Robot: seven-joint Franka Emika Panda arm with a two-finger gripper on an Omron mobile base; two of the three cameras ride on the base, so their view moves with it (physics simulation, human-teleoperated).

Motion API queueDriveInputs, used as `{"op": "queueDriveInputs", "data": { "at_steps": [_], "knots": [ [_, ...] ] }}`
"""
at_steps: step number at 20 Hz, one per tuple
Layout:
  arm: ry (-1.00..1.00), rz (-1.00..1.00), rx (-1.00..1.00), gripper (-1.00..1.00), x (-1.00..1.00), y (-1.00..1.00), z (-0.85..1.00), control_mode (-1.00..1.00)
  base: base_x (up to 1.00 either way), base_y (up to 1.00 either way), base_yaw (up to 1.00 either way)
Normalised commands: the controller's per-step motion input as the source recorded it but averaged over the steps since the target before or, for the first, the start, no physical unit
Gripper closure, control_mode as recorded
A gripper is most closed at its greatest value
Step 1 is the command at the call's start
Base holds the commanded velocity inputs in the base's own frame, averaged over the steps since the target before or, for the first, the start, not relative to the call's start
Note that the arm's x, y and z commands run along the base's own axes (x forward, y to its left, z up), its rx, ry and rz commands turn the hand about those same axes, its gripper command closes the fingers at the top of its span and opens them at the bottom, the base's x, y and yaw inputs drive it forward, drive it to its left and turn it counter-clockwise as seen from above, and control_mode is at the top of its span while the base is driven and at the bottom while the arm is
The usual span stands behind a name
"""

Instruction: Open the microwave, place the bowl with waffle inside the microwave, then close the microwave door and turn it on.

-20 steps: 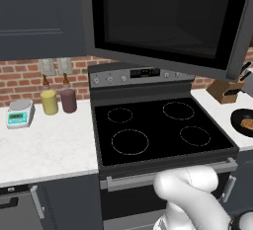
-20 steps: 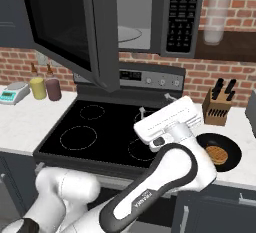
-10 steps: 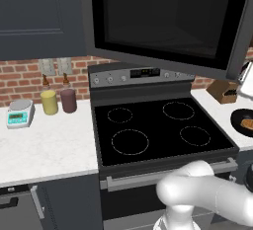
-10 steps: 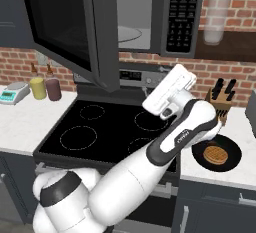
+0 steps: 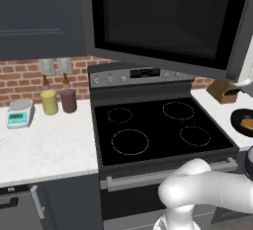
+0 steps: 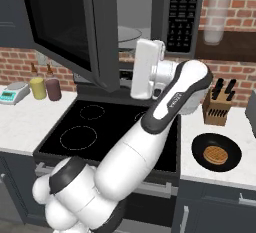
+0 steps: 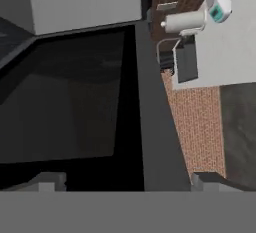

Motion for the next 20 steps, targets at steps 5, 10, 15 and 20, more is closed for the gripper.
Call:
{"op": "queueDriveInputs", "data": {
  "at_steps": [5, 10, 15, 20],
  "knots": [
    [-0.53, 0.1, -0.33, -1.0, -1.0, 1.0, 0.29, -1.0, 0.0, 0.0, 0.0],
    [-0.45, 0.05, -0.21, -1.0, -1.0, 1.0, 0.12, -1.0, 0.0, 0.0, 0.0],
    [-0.34, 0.04, -0.09, -1.0, -1.0, 1.0, 0.0, -1.0, 0.0, 0.0, 0.0],
    [-0.22, 0.05, -0.05, -1.0, -0.99, 1.0, -0.08, -1.0, 0.0, 0.0, 0.0]
  ]
}}
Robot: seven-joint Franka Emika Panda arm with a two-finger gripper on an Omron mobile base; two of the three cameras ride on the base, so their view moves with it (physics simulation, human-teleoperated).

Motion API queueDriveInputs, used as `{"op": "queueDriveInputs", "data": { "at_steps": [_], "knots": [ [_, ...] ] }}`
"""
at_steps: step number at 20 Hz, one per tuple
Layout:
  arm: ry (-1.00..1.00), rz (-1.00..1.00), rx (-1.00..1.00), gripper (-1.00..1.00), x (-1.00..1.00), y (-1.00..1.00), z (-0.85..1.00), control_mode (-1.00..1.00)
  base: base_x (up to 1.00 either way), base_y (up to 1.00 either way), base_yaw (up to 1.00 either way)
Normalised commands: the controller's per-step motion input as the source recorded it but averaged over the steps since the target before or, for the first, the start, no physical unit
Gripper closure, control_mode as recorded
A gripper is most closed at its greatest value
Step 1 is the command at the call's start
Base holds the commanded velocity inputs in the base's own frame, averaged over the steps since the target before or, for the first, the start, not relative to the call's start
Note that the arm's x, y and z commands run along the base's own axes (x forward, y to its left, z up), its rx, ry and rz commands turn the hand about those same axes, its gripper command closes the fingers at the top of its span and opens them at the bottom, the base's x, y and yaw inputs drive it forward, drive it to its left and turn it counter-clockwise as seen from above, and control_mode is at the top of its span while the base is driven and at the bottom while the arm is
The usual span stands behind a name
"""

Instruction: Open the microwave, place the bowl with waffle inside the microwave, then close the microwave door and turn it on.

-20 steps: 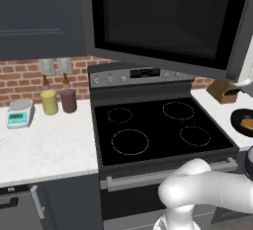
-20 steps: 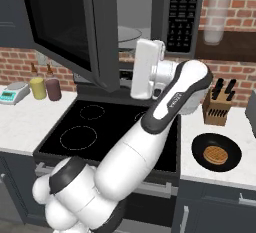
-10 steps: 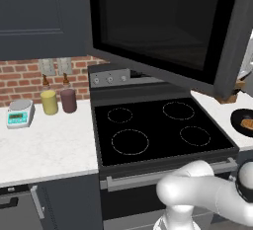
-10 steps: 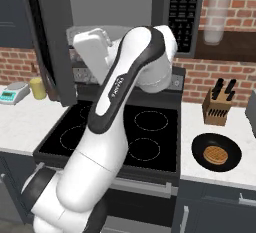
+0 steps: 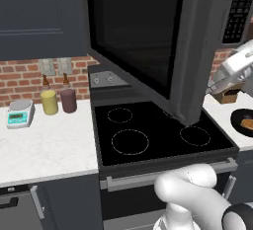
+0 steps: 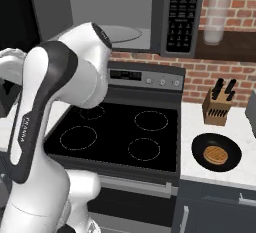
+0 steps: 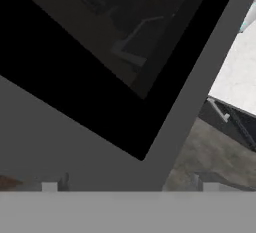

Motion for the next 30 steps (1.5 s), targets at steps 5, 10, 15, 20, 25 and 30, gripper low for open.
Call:
{"op": "queueDriveInputs", "data": {
  "at_steps": [5, 10, 15, 20, 25, 30],
  "knots": [
    [-0.11, 0.0, -0.04, -1.0, -0.46, 1.0, -0.01, -1.0, 0.0, 0.0, 0.0],
    [-0.08, -0.14, 0.01, -1.0, -0.02, -0.04, -0.04, -1.0, 0.0, 0.0, 0.0],
    [0.0, -0.2, 0.0, -1.0, 0.41, -1.0, -0.58, -1.0, 0.0, 0.0, 0.0],
    [-0.01, -0.15, -0.27, -1.0, 0.39, -1.0, -0.76, -1.0, 0.0, 0.0, 0.0],
    [0.0, -0.17, -0.49, -1.0, 0.79, -1.0, -0.65, -1.0, 0.0, 0.0, 0.0],
    [0.19, -0.24, -0.38, -1.0, 1.0, -0.86, -0.61, -1.0, 0.0, 0.0, 0.0]
  ]
}}
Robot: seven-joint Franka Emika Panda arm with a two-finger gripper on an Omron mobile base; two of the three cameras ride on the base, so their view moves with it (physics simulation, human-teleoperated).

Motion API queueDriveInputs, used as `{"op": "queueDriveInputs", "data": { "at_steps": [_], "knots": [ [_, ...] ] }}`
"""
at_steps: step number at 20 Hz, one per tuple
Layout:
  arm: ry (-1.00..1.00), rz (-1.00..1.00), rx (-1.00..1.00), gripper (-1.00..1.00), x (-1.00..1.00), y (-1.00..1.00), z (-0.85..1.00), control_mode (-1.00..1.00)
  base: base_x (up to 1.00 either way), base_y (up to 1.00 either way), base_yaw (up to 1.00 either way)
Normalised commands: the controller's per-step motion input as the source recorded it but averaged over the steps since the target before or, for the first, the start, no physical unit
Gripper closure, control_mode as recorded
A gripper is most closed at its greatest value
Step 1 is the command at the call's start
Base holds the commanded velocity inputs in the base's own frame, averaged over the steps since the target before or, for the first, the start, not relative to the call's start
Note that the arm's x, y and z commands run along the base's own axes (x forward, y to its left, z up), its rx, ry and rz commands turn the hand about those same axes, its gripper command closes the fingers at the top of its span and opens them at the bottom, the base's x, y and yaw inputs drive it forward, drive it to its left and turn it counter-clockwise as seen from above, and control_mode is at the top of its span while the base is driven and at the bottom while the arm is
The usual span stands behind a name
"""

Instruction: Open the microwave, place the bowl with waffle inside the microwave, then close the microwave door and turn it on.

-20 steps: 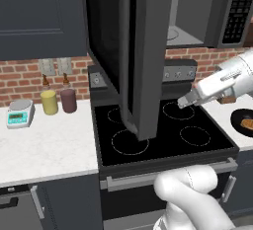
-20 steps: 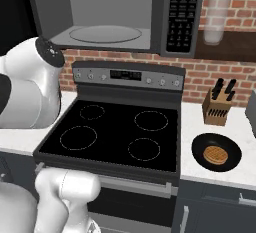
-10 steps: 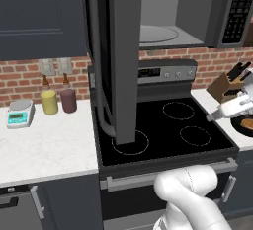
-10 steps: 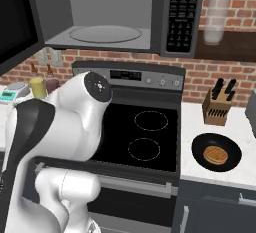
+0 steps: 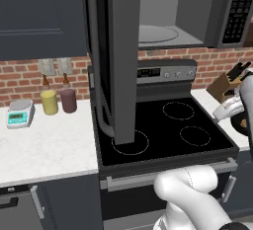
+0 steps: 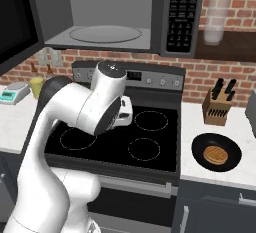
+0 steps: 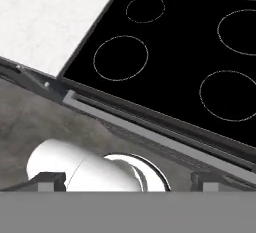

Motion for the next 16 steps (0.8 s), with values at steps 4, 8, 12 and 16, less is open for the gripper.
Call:
{"op": "queueDriveInputs", "data": {
  "at_steps": [4, 8, 12, 16],
  "knots": [
    [0.31, -0.17, -0.1, -1.0, 1.0, -0.9, -0.61, -1.0, 0.0, 0.0, 0.0],
    [0.28, -0.15, -0.16, -1.0, 1.0, -0.93, -0.9, -1.0, 0.0, 0.0, 0.0],
    [0.22, -0.22, -0.23, -1.0, 0.73, -0.88, -0.89, -1.0, 0.0, 0.0, 0.0],
    [0.06, -0.21, -0.23, -1.0, 0.39, -0.67, -0.52, -1.0, 0.0, 0.0, 0.0]
  ]
}}
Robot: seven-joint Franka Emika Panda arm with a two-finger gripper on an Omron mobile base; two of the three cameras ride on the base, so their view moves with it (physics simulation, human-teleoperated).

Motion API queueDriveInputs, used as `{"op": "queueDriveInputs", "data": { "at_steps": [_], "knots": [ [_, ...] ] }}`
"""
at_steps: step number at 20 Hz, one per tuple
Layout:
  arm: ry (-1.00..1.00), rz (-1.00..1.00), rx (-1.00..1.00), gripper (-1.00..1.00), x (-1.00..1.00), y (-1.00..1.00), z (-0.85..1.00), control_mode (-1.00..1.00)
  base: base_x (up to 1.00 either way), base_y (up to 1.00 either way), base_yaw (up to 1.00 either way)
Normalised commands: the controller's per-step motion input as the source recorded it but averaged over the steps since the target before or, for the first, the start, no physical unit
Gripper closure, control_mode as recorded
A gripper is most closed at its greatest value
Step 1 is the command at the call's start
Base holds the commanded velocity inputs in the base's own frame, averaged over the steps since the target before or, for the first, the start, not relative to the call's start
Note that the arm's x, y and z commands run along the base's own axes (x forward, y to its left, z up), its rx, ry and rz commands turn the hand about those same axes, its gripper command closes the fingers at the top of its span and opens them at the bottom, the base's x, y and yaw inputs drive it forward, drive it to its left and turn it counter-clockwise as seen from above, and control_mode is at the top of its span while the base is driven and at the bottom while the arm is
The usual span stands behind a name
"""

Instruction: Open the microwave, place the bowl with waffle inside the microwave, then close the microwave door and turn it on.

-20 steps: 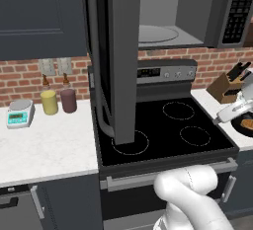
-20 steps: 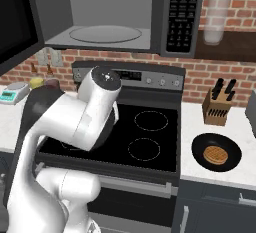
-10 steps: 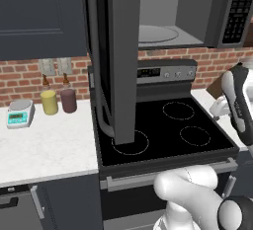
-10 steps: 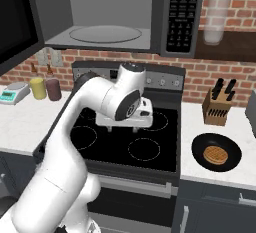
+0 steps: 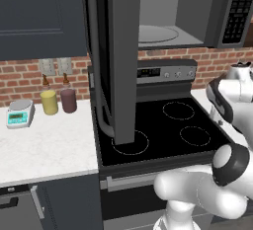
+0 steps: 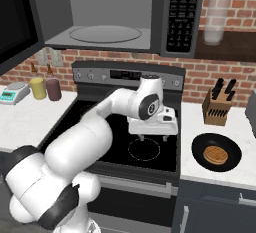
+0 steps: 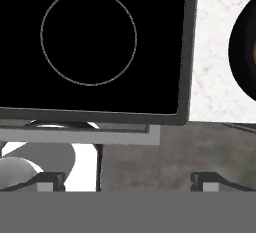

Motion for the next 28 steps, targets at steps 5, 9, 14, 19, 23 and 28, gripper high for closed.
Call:
{"op": "queueDriveInputs", "data": {
  "at_steps": [5, 9, 14, 19, 23, 28],
  "knots": [
    [0.0, -0.16, -0.16, -1.0, 0.23, -0.69, -0.39, -1.0, 0.0, 0.0, 0.0],
    [0.0, -0.05, -0.02, -1.0, 0.1, -0.76, -0.17, -1.0, 0.0, 0.0, 0.0],
    [0.0, 0.0, 0.0, -1.0, 0.02, -0.62, -0.16, -1.0, 0.0, 0.0, 0.0],
    [0.0, 0.0, 0.0, -1.0, 0.3, -0.23, -0.26, -1.0, 0.0, 0.0, 0.0],
    [0.0, 0.0, 0.0, -1.0, 0.44, -0.06, -0.29, -1.0, 0.0, 0.0, 0.0],
    [0.03, 0.0, 0.0, -1.0, 0.44, -0.11, -0.3, -1.0, 0.0, 0.0, 0.0]
  ]
}}
